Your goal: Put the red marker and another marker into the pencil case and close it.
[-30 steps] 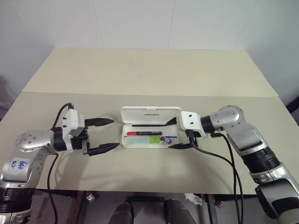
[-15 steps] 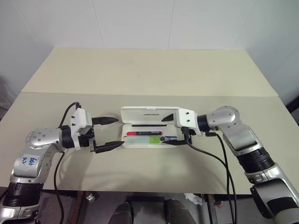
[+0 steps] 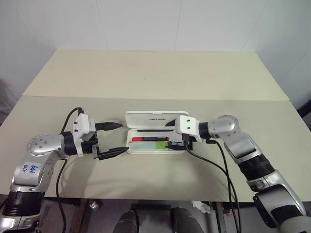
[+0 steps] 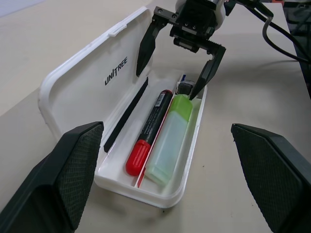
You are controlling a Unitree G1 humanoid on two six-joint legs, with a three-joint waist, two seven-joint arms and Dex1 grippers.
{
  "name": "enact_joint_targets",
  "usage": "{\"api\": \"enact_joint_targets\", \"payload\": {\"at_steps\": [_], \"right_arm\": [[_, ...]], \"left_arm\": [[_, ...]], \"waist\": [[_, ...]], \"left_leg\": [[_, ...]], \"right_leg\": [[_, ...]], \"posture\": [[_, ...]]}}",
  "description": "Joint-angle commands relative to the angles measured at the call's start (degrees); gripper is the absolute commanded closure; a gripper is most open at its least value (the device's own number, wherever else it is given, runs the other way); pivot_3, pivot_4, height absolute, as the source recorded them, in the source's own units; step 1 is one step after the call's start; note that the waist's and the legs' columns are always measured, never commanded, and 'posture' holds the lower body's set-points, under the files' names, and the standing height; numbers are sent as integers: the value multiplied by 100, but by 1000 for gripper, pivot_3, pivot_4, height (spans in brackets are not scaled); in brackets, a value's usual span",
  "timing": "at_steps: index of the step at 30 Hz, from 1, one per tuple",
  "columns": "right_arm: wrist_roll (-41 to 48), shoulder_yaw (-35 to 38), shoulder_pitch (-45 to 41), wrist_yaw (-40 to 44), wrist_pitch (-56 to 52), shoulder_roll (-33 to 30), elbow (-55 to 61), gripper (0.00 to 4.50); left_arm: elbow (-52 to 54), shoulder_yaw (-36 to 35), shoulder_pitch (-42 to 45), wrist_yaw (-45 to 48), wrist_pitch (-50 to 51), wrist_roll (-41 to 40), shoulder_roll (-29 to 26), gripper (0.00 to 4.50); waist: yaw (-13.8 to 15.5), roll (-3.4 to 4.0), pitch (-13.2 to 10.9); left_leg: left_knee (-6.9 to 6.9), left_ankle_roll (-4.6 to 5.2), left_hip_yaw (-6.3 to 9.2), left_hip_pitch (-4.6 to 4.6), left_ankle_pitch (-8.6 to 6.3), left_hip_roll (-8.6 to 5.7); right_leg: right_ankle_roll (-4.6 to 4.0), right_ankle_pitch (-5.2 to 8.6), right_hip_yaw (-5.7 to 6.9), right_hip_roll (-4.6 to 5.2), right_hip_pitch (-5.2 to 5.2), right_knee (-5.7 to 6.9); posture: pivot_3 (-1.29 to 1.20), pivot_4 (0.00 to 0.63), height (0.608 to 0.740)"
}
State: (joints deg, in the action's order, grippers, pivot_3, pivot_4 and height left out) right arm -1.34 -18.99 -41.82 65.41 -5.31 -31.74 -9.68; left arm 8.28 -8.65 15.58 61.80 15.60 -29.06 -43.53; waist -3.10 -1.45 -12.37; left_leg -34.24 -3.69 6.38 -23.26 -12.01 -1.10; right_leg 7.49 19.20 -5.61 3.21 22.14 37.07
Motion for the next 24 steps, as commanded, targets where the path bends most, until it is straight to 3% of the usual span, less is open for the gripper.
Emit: {"api": "enact_joint_targets", "payload": {"at_steps": [1,11,16,24], "right_arm": [[-82,59,-43,60,81,-168,-107,22],[536,434,-193,-61,-291,178,124,22],[777,479,-123,164,-372,37,315,22],[352,327,-105,-134,-84,-49,-136,22]], "left_arm": [[135,-173,4,-27,-126,-19,-34,0],[73,-97,110,-37,-177,10,24,0],[104,-128,67,-41,-169,-5,13,0],[33,-185,64,-21,-204,10,-35,0]], "waist": [[8,-4,2],[-12,-4,2],[-5,-4,2],[-5,-5,2]], "left_leg": [[-1,0,0,2,0,0],[5,2,8,3,2,-2],[8,1,7,-5,3,-1],[8,1,6,-4,3,-2]], "right_leg": [[0,0,0,0,-2,0],[1,0,5,3,-5,-5],[0,0,5,2,6,-4],[0,0,4,3,6,-4]], "posture": [[0,150,740],[0,150,740],[0,150,740],[0,150,740]]}}
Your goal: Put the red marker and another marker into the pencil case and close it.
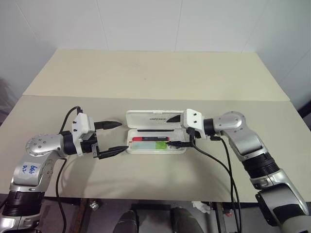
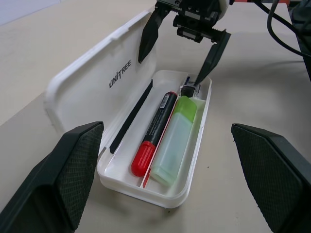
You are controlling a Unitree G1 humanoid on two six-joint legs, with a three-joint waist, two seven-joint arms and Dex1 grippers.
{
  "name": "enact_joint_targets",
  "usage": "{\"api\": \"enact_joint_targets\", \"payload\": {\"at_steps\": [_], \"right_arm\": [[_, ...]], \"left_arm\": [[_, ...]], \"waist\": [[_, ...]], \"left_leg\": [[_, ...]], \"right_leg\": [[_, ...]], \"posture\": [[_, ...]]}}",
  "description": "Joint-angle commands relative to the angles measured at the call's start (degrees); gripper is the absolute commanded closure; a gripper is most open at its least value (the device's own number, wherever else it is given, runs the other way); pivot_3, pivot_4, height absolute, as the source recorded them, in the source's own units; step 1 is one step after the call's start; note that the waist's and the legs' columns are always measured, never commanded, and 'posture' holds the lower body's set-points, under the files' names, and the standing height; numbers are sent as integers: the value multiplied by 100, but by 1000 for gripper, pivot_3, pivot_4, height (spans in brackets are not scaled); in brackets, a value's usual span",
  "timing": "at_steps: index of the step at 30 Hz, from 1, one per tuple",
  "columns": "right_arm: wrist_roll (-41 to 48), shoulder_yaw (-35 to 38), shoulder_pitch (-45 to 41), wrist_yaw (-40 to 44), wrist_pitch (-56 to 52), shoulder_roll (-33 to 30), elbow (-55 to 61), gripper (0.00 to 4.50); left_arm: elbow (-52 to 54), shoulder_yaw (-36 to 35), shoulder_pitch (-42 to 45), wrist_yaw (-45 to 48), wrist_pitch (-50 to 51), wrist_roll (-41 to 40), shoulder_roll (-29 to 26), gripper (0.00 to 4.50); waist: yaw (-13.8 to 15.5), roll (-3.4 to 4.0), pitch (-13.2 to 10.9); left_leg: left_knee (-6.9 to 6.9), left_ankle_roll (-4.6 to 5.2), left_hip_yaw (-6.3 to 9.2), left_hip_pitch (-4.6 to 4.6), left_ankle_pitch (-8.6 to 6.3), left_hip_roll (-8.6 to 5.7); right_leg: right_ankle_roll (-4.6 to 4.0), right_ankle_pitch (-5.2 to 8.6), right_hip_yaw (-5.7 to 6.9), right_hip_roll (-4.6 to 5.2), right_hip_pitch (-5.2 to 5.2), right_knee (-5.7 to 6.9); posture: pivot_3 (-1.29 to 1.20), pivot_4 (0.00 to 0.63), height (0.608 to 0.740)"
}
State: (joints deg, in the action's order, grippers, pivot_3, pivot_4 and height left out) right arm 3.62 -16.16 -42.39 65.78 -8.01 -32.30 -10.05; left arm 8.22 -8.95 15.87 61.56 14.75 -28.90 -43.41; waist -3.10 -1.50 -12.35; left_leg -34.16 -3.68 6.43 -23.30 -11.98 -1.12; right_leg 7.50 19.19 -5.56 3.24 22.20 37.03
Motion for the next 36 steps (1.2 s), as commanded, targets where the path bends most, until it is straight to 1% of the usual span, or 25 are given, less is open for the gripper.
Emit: {"api": "enact_joint_targets", "payload": {"at_steps": [1,5,10,16,19,22,27,32,34,36], "right_arm": [[-165,36,-12,-187,215,26,-122,22],[-208,27,196,-26,354,-124,-19,22],[185,380,249,289,263,-364,250,22],[632,756,161,400,109,-462,375,22],[1122,1050,134,684,-56,-583,517,22],[1417,1194,175,921,-82,-674,590,22],[1904,1499,160,1007,-180,-631,665,22],[2413,1754,182,1168,-460,-735,799,22],[2359,1760,137,1190,-383,-754,661,22],[2300,1742,97,1181,-332,-743,575,0]], "left_arm": [[37,-149,50,-1,-124,-2,-45,0],[51,-137,65,-17,-138,1,-40,0],[91,-144,34,-38,-134,-1,-44,0],[-21,-199,66,-37,-180,17,-69,0],[-229,-282,194,-46,-244,54,-121,0],[-535,-354,307,-88,-400,165,-159,0],[-942,-571,454,-181,-606,284,-206,0],[-1408,-644,653,157,-931,263,-366,0],[-1725,-616,869,323,-1168,281,-385,0],[-2074,-580,1155,455,-1311,279,-372,414]], "waist": [[-7,0,0],[0,0,0],[3,0,0],[-5,0,0],[2,0,0],[10,0,0],[0,0,0],[8,0,0],[10,0,0],[14,0,0]], "left_leg": [[0,0,-1,0,0,0],[3,0,-2,-1,0,1],[2,0,-2,-2,0,-1],[2,0,-2,0,0,2],[2,0,-2,-1,0,2],[2,0,-2,-1,0,1],[3,0,-2,-1,0,1],[4,0,-2,-3,0,2],[4,0,-2,-3,0,2],[2,0,-2,-2,0,0]], "right_leg": [[0,0,-1,0,0,1],[0,0,-1,-1,3,-1],[0,0,-2,1,2,-1],[0,0,-2,-2,1,0],[0,0,-2,-2,2,0],[0,0,-2,-1,1,-2],[0,0,-1,0,0,-3],[0,0,-2,0,4,-3],[0,0,-1,0,3,-3],[0,0,0,0,2,0]], "posture": [[0,150,740],[0,150,740],[0,150,740],[0,150,740],[0,150,740],[0,150,740],[0,150,740],[0,150,740],[0,150,740],[0,150,740]]}}
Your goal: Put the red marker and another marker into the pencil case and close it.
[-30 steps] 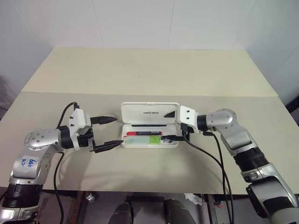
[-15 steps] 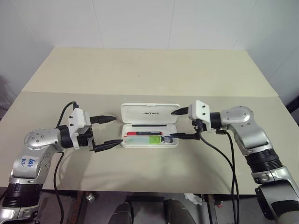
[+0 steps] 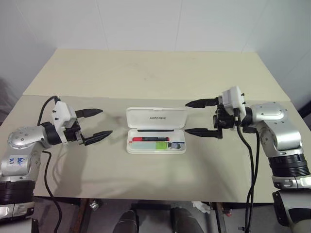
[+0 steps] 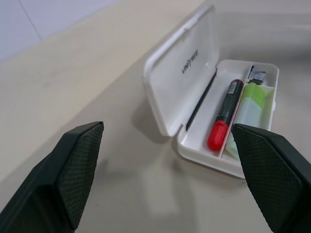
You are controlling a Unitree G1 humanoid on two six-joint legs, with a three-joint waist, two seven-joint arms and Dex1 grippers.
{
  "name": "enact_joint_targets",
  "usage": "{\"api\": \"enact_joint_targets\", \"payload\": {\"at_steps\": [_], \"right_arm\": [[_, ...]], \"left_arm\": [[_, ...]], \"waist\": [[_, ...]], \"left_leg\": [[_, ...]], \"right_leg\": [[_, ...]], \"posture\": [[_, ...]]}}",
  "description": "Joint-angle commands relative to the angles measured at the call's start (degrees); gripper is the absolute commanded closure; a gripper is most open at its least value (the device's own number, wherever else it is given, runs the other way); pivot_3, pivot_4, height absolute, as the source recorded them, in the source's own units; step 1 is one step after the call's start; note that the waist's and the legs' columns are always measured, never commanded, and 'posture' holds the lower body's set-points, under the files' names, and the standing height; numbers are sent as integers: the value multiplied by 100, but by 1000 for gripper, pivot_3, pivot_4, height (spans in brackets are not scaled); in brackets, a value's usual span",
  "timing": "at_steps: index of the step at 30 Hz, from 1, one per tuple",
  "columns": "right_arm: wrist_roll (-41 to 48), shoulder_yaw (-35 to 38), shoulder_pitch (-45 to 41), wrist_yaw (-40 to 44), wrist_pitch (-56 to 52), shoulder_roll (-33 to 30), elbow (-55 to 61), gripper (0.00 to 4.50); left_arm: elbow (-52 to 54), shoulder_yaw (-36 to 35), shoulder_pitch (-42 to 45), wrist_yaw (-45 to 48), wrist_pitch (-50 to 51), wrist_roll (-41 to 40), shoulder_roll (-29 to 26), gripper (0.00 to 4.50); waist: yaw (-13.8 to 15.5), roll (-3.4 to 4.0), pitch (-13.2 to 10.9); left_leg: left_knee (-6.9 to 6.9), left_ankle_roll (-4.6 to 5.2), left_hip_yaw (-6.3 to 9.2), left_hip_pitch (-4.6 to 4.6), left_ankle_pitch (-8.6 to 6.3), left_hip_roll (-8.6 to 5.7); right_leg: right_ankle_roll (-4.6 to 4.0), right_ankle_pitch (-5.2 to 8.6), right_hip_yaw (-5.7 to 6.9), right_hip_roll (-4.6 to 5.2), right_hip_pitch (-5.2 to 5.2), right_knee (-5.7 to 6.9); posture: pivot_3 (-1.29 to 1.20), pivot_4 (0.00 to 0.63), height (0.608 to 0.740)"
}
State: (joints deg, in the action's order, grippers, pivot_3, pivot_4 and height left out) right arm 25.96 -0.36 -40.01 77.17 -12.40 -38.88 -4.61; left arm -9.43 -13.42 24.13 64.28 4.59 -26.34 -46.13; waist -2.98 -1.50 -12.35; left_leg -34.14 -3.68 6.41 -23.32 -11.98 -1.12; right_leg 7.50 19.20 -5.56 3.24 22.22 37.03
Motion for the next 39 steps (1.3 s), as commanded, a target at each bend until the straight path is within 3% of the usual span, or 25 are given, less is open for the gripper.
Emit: {"api": "enact_joint_targets", "payload": {"at_steps": [1,6,12,13,19,29,39], "right_arm": [[85,176,-148,25,89,-68,35,0],[278,337,-90,-5,-25,-23,-3,0],[535,587,147,8,-162,-23,-368,0],[541,614,180,-1,-178,-33,-404,0],[437,706,574,-49,-50,-78,-456,0],[575,862,995,-332,-190,-149,111,0],[766,1287,1636,-513,-319,-449,622,0]], "left_arm": [[-517,-117,508,251,-345,10,-86,649],[-1731,107,1322,753,-723,208,-83,2273],[-4470,359,3003,923,-1319,815,92,4361],[-4799,360,3183,966,-1356,880,113,4462],[-6205,301,4012,325,-1486,1292,427,4462],[-6606,478,4437,337,-1361,1894,1281,4462],[-6482,1031,4422,2487,-1347,2394,1579,4462]], "waist": [[4,0,0],[7,0,0],[8,-1,0],[6,-1,0],[-10,-2,0],[0,-4,-1],[-20,-5,-2]], "left_leg": [[-1,0,0,0,0,0],[0,0,0,-2,1,-2],[-8,1,0,-15,2,-4],[-9,1,0,-16,2,-5],[-10,1,0,-23,2,-6],[-61,1,3,-33,2,-14],[-70,1,4,-40,2,-15]], "right_leg": [[0,0,0,0,-1,0],[0,0,1,0,2,-1],[1,0,3,-4,16,11],[2,0,3,-4,17,14],[6,3,3,-4,25,19],[12,6,2,-4,28,63],[15,6,2,-7,29,64]], "posture": [[0,150,740],[0,150,740],[0,150,740],[0,150,740],[0,150,740],[0,150,740],[0,150,740]]}}
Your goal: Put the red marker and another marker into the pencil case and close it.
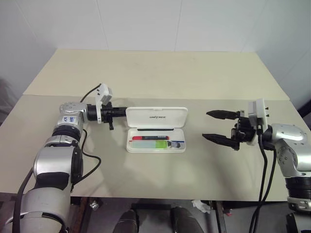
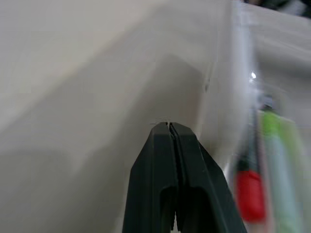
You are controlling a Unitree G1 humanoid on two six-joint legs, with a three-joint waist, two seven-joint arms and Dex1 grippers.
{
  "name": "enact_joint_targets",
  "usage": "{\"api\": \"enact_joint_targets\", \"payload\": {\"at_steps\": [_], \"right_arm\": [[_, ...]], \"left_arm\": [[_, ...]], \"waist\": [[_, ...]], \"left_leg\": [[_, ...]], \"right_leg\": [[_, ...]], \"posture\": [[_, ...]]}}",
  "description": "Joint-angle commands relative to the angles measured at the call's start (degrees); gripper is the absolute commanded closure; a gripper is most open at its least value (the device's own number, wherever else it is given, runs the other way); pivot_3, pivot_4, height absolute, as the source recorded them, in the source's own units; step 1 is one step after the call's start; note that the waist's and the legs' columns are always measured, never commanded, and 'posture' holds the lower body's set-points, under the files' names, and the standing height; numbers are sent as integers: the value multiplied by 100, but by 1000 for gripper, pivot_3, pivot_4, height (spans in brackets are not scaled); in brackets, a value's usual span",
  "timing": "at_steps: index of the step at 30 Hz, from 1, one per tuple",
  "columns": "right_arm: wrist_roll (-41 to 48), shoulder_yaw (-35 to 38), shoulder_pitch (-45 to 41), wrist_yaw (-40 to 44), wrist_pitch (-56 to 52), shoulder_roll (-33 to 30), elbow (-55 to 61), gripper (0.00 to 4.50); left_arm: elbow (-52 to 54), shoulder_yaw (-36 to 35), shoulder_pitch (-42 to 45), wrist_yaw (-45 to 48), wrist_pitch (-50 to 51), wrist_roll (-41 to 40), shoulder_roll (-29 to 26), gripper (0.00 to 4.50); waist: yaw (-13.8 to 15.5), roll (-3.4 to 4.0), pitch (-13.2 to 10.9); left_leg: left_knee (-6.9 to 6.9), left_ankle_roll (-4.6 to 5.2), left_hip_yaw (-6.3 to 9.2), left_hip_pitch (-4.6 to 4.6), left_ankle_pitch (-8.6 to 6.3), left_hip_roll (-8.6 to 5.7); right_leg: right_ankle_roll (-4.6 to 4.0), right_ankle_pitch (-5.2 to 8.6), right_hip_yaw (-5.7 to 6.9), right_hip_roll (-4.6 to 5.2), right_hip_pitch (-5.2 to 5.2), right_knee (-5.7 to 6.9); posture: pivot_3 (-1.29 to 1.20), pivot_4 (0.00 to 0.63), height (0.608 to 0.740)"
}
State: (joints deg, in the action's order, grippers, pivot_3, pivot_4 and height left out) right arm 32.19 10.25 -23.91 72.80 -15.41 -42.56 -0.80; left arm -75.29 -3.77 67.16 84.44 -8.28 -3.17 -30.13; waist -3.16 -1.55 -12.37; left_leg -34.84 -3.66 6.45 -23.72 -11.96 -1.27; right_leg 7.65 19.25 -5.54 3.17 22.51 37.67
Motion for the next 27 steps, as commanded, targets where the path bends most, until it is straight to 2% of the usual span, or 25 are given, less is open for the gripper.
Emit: {"api": "enact_joint_targets", "payload": {"at_steps": [1,5,12,18,22,27], "right_arm": [[151,234,42,-108,-27,-77,266,0],[227,282,110,-80,-27,-103,242,0],[144,212,79,44,62,-82,17,0],[59,73,-110,54,145,11,-124,0],[29,10,-103,127,190,-27,-151,0],[12,12,-62,167,225,-36,-154,0]], "left_arm": [[123,92,124,605,-96,90,-5,4462],[330,407,153,806,-250,-82,127,4462],[1189,1914,-291,806,-794,-741,166,4462],[1461,3048,-560,806,-1641,-762,66,4462],[1182,3410,-518,806,-2271,-403,69,4462],[991,3389,-475,806,-2498,-379,136,4462]], "waist": [[-1,0,0],[17,-1,0],[81,-3,-2],[86,-3,-1],[89,-2,-1],[76,-2,0]], "left_leg": [[-1,0,0,0,0,0],[-14,0,2,0,0,0],[-17,1,6,-4,-1,-1],[-21,2,5,-1,-1,2],[-19,3,3,34,-2,0],[-19,10,3,61,-6,0]], "right_leg": [[0,0,0,0,0,1],[4,-2,0,1,-4,5],[7,-4,-1,3,-6,-1],[7,-4,-4,0,-7,3],[7,-4,-5,0,-45,-5],[13,-7,-3,1,-90,-35]], "posture": [[0,150,740],[0,150,740],[0,150,740],[0,150,740],[0,150,740],[0,150,740]]}}
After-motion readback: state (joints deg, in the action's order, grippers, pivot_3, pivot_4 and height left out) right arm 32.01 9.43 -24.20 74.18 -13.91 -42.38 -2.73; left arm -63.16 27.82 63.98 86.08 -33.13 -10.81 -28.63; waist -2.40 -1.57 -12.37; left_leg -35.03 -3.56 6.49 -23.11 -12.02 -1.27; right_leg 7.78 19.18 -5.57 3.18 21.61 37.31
